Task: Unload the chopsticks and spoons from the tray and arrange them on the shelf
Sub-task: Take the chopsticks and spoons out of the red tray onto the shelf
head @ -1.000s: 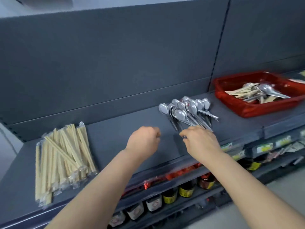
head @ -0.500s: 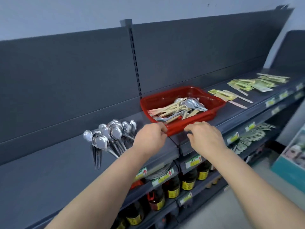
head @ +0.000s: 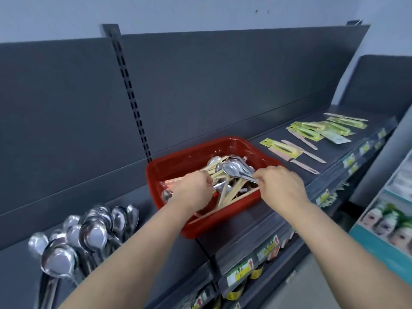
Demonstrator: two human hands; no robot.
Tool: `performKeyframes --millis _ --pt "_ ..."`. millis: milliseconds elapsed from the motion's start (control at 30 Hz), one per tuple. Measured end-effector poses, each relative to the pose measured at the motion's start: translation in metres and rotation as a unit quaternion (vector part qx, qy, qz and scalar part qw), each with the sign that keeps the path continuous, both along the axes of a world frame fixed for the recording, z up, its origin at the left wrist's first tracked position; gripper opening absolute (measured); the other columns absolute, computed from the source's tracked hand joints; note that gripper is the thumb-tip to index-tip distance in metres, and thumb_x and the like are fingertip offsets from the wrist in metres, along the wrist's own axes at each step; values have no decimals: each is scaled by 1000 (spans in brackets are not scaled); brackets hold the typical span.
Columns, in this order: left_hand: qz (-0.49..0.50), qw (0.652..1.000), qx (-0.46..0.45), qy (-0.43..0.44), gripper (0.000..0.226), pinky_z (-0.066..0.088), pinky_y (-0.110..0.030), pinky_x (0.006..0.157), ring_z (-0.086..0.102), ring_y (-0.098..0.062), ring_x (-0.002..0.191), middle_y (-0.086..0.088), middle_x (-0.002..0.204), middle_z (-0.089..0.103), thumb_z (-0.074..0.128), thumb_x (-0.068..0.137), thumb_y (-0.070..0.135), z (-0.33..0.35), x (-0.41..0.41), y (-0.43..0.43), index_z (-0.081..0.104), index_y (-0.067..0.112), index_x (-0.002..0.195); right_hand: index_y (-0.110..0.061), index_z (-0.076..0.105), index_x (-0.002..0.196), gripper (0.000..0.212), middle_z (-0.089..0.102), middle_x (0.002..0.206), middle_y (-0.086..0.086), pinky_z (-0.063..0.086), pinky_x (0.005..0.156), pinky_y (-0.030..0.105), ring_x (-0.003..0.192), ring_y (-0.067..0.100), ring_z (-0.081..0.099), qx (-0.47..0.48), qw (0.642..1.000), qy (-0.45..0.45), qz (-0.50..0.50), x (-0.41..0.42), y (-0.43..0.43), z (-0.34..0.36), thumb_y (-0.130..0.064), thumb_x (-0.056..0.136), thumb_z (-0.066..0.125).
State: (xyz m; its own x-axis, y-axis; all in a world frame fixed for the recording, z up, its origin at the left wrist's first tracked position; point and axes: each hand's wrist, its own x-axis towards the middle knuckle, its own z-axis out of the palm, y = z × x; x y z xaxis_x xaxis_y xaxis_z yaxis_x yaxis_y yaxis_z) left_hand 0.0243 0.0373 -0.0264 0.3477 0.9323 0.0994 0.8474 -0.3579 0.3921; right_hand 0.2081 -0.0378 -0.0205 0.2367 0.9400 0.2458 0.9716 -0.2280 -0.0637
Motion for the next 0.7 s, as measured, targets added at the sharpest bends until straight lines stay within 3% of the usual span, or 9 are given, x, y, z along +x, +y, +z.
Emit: performKeyframes --millis 133,267,467,533,600,700 --pt "12 1000 -6 -23 21 51 -33 81 63 -24 101 -1 105 70 52 89 22 -17 17 22 65 23 106 -36 68 104 33 68 102 -7 41 74 29 99 22 60 -45 998 26 -28 24 28 -2 -11 88 52" --pt "32 998 15 -48 19 52 -34 81 64 -23 98 -1 102 71 55 89 22 -23 15 33 64 20 106 -31 69 100 26 69 103 -5 51 83 30 100 23 63 -114 992 55 4 31 68 -1 -12 86 57" --pt "107 993 23 -35 24 53 -38 81 64 -24 98 -1 102 70 52 88 17 -29 5 41 63 22 109 -20 67 100 18 66 110 4 46 74 29 100 27 63 -175 983 18 60 35 108 -19 -12 85 61" --pt "119 992 24 -27 25 53 -37 81 64 -23 98 -2 103 70 52 88 16 -31 7 44 63 21 110 -19 61 81 9 63 94 5 42 69 28 88 27 60 -179 981 14 75 38 113 -23 -11 84 63" --pt "123 992 27 -16 26 53 -36 82 64 -23 99 -2 103 70 52 89 15 -32 9 45 63 19 111 -18 51 66 22 53 77 1 39 65 28 77 26 53 -183 979 18 87 40 117 -27 -8 83 62" --pt "128 991 32 0 25 52 -35 81 64 -23 99 -2 104 70 52 88 14 -32 11 44 64 19 110 -16 65 75 11 57 74 0 46 65 28 74 24 57 -175 976 58 119 43 120 -30 -8 81 61"
